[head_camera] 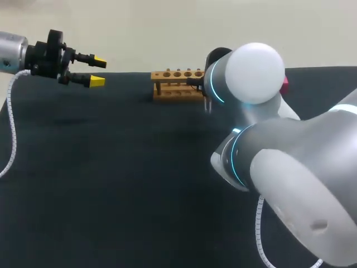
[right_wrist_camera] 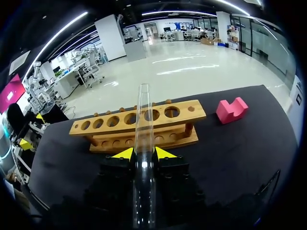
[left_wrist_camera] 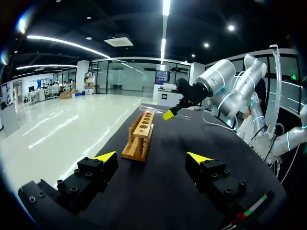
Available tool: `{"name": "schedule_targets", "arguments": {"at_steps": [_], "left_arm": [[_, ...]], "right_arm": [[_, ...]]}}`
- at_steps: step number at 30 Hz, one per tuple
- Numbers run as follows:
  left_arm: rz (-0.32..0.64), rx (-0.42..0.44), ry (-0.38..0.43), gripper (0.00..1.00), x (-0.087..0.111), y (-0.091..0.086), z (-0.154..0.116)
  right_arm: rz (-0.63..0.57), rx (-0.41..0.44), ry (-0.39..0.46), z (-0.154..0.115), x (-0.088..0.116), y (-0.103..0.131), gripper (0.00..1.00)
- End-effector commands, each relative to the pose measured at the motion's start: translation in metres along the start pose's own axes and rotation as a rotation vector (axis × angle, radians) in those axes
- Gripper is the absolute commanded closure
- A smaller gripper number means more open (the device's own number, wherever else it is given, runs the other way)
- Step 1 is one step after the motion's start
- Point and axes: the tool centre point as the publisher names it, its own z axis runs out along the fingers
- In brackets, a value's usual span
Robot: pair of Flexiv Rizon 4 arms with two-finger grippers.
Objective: Grasp the test tube, adjust it, and insert it.
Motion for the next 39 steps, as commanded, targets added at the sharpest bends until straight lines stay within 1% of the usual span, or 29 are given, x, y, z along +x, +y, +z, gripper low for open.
{"name": "schedule_targets", "arguments": {"at_steps": [1, 13, 25, 32, 39], "left_arm": [[0.001, 0.007, -0.001, 0.0, 0.001, 0.003, 0.0], [0.001, 0.007, -0.001, 0.0, 0.001, 0.003, 0.0], [0.001, 0.007, -0.001, 0.0, 0.001, 0.003, 0.0], [0.001, 0.007, -0.001, 0.0, 0.001, 0.003, 0.0], [0.001, 0.007, -0.001, 0.0, 0.001, 0.003, 0.0]], "right_arm": [[0.002, -0.016, 0.022, 0.006, -0.003, -0.002, 1.0], [0.0, -0.04, 0.059, 0.016, -0.001, -0.001, 1.0], [0.014, -0.049, 0.124, 0.02, 0.001, -0.003, 1.0], [0.022, -0.091, 0.196, 0.024, 0.0, -0.004, 1.0], [0.019, -0.101, 0.271, 0.029, 0.002, -0.004, 1.0]]}}
